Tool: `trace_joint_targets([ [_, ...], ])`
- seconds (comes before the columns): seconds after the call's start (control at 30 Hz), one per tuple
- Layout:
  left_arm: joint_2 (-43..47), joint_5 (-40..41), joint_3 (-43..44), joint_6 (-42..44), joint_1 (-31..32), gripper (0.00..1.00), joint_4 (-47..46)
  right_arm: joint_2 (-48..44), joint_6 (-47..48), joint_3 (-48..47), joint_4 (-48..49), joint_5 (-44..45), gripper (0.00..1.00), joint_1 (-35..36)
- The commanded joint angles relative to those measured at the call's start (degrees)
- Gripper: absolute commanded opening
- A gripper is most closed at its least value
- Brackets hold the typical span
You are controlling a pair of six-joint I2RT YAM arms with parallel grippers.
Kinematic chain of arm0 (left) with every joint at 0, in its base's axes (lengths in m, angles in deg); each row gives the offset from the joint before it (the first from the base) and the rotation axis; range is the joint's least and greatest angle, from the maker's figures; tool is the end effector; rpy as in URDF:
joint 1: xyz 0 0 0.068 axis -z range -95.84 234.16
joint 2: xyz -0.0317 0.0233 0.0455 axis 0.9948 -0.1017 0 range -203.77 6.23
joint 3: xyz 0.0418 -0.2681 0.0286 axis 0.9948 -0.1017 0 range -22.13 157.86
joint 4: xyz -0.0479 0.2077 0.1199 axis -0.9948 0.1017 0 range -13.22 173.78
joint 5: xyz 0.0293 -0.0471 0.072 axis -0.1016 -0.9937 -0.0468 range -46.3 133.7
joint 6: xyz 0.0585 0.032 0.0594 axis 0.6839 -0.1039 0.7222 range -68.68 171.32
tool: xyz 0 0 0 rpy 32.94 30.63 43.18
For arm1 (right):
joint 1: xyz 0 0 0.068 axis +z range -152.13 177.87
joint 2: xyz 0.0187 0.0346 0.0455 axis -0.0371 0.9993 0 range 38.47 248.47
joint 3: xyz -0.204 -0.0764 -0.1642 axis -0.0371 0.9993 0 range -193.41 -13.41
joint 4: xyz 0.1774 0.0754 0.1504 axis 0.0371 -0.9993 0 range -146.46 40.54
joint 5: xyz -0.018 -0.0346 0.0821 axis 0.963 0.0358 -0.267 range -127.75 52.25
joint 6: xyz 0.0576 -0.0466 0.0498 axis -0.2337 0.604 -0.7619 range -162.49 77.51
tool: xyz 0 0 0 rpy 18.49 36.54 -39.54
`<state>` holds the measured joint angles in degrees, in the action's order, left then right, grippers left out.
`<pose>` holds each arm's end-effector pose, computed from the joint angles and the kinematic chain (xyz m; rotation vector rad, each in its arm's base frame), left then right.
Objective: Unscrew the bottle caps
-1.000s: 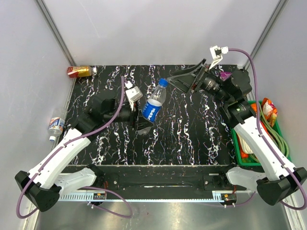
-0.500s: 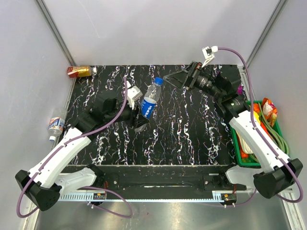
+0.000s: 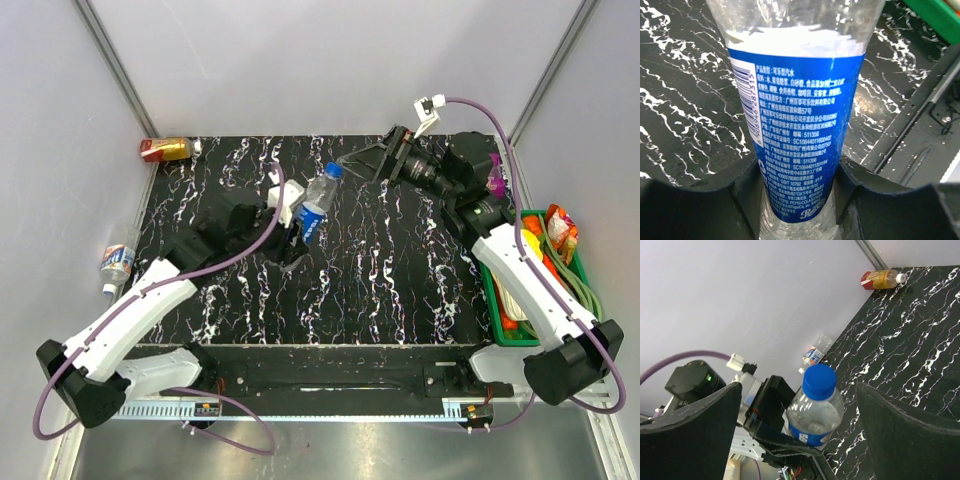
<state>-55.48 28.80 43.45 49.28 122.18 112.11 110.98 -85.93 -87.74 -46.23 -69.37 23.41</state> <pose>0.1810 -0.1675 0.3424 0.8220 2.0159 -0.6836 0.2587 0.1698 0.4449 -0.2373 1.6416 1.3497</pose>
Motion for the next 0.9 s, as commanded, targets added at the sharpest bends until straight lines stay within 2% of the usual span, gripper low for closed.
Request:
trace_joint_targets([
  [0.0,-2.1,16.5,4.0,1.6,5.8,0.18,1.8,1.5,0.1,-3.3,-1.9,0.1,1.0,-0.6],
  [0.07,-3.5,26.2,4.9,1.6,9.6,0.14,3.4,2.5,0.2,-4.0,-2.9,0.8,1.0,-0.6],
  [0.13,-4.7,34.2,5.0,1.4,12.5,0.1,4.2,3.4,0.5,-5.0,-7.8,2.5,1.0,-0.6],
  [0.23,-6.0,40.2,5.9,-0.2,14.5,0.06,4.9,4.1,0.3,-5.7,-11.1,4.7,1.0,-0.6],
  [0.4,-6.4,46.8,6.5,-2.6,16.2,0.01,4.9,4.7,-0.2,-5.8,-13.6,6.8,1.0,-0.6],
  [0.6,-9.0,54.4,8.2,-2.8,18.8,0.0,6.6,6.4,-1.0,-7.6,-15.5,6.6,0.97,-0.6],
  [0.87,-13.1,56.5,10.4,-2.2,20.4,0.0,8.1,7.5,-2.3,-7.8,-13.1,5.5,0.89,-0.6],
])
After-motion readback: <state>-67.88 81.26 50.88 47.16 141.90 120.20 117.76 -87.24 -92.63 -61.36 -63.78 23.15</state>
